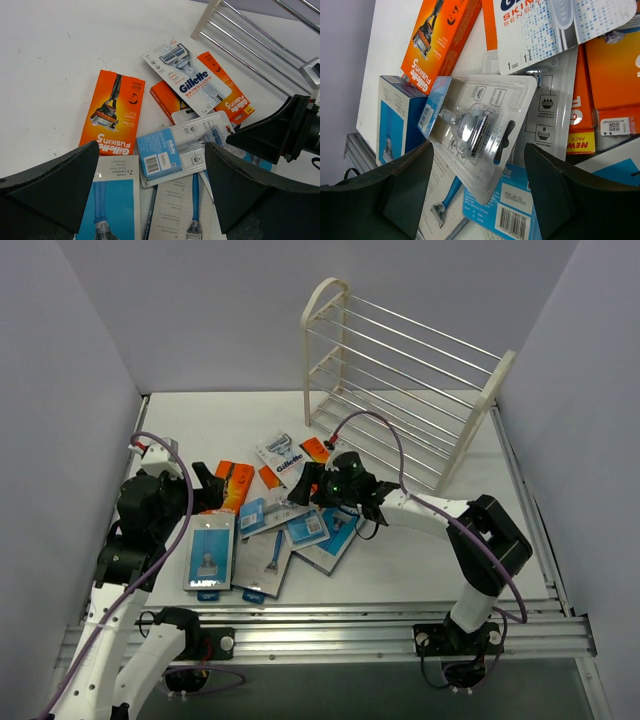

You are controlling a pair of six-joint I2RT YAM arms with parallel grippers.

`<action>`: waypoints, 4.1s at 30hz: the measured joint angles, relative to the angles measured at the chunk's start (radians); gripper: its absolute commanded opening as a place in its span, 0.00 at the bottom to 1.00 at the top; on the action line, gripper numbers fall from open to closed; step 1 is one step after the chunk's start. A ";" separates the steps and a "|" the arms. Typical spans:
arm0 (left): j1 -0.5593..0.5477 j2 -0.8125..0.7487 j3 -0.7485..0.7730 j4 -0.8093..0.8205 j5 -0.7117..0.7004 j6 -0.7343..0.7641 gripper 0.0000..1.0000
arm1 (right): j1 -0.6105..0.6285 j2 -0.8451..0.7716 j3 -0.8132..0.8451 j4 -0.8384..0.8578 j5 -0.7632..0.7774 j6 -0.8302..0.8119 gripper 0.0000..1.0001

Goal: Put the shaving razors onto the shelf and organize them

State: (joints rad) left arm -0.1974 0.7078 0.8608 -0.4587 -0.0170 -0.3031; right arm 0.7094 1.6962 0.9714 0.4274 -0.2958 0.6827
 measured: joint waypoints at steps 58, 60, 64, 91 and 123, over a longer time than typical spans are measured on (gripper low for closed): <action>-0.018 0.008 0.004 0.010 0.098 0.109 0.99 | -0.046 -0.019 0.101 0.027 -0.167 0.131 0.00; -0.019 0.034 0.014 0.016 0.134 0.127 1.00 | -0.085 -0.051 0.067 0.037 -0.192 0.133 0.00; -0.020 0.112 0.047 0.034 0.205 0.160 0.95 | -0.160 -0.084 -0.016 0.069 -0.245 0.136 0.00; -0.242 0.499 0.088 0.142 0.455 0.554 0.57 | -0.257 -0.061 -0.129 0.144 -0.453 0.094 0.00; -0.357 0.734 0.109 0.142 0.377 0.680 0.48 | -0.257 0.002 -0.132 0.166 -0.507 0.048 0.00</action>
State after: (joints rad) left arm -0.5549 1.4422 0.9699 -0.3172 0.3599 0.3767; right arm 0.4526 1.6985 0.8398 0.5934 -0.8032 0.7311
